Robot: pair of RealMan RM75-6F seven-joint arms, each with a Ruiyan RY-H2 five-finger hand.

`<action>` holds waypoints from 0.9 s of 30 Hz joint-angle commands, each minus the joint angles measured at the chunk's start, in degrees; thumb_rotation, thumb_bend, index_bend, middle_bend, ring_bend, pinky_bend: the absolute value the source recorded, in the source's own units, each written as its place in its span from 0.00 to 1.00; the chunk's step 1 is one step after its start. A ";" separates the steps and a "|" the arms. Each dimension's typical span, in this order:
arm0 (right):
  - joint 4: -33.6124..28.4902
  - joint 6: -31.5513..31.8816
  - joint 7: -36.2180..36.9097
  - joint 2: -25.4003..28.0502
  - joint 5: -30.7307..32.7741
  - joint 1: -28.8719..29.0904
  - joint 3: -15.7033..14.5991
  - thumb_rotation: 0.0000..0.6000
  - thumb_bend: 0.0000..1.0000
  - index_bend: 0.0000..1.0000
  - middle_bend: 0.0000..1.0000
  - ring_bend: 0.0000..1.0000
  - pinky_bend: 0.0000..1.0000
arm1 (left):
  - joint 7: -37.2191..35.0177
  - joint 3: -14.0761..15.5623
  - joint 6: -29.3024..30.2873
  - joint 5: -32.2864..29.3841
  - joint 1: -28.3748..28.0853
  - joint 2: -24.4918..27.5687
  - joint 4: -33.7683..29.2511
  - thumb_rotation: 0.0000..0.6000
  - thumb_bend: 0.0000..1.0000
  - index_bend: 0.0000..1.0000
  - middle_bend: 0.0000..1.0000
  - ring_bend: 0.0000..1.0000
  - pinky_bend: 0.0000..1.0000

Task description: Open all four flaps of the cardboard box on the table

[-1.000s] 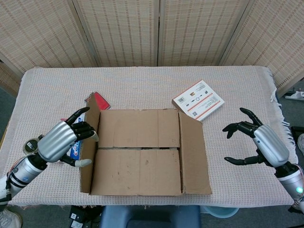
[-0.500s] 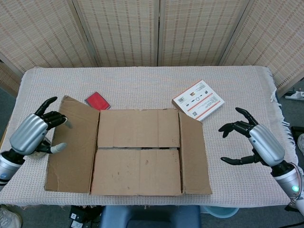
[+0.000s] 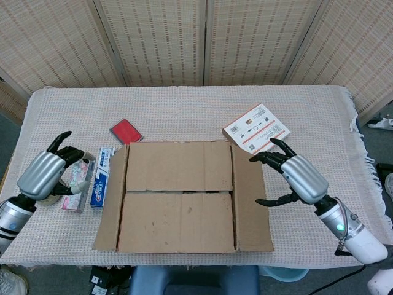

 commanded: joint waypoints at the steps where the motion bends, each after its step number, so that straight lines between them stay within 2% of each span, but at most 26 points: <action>1: 0.84 -4.23 -3.70 -3.44 2.84 3.95 2.03 0.83 0.12 0.11 0.20 0.27 0.02 | 2.72 -0.14 -1.50 -0.42 0.05 -0.45 -1.30 0.00 0.22 0.32 0.43 0.36 0.00; 3: 1.57 -6.15 -6.26 -5.35 4.12 6.02 2.96 0.94 0.12 0.05 0.16 0.23 0.02 | 4.10 -0.30 -2.18 -0.67 0.01 -0.44 -2.00 0.01 0.23 0.29 0.42 0.34 0.00; 5: 2.20 -7.81 -8.09 -7.30 5.59 7.86 3.74 0.99 0.12 0.04 0.14 0.21 0.02 | 5.07 -0.45 -2.68 -0.78 0.01 -0.46 -2.49 0.04 0.25 0.27 0.41 0.34 0.00; 6: 2.51 -8.56 -8.92 -8.04 6.24 8.59 3.98 1.00 0.12 0.02 0.13 0.20 0.02 | 5.31 -0.51 -2.85 -0.83 0.02 -0.49 -2.70 0.10 0.25 0.26 0.41 0.34 0.00; 9: 3.64 -10.96 -12.07 -10.55 8.55 10.81 4.46 1.00 0.12 0.00 0.09 0.16 0.02 | 7.60 -0.44 -3.63 -0.65 0.07 -0.46 -2.78 0.48 0.28 0.24 0.40 0.33 0.00; 10: 3.91 -11.82 -12.84 -11.26 9.39 11.47 4.55 1.00 0.12 0.00 0.08 0.15 0.02 | 8.38 -0.48 -3.81 -0.73 0.09 -0.57 -2.85 0.56 0.29 0.23 0.39 0.33 0.00; 16: 6.10 -15.00 -16.98 -15.59 12.71 14.54 4.40 1.00 0.12 0.00 0.02 0.09 0.01 | 9.69 -0.63 -4.48 -0.80 0.41 -0.81 -3.51 0.61 0.29 0.23 0.39 0.33 0.00; 20: 7.36 -16.08 -17.45 -17.76 13.78 15.66 4.04 1.00 0.12 0.00 0.00 0.08 0.00 | 10.20 -0.71 -4.81 -0.66 0.61 -0.63 -4.00 0.69 0.29 0.23 0.38 0.33 0.00; 27: 8.77 -16.50 -17.90 -20.45 13.74 17.09 3.62 1.00 0.12 0.00 0.00 0.05 0.00 | 9.92 -0.91 -5.47 -0.24 0.68 -0.65 -4.30 0.68 0.29 0.23 0.38 0.32 0.00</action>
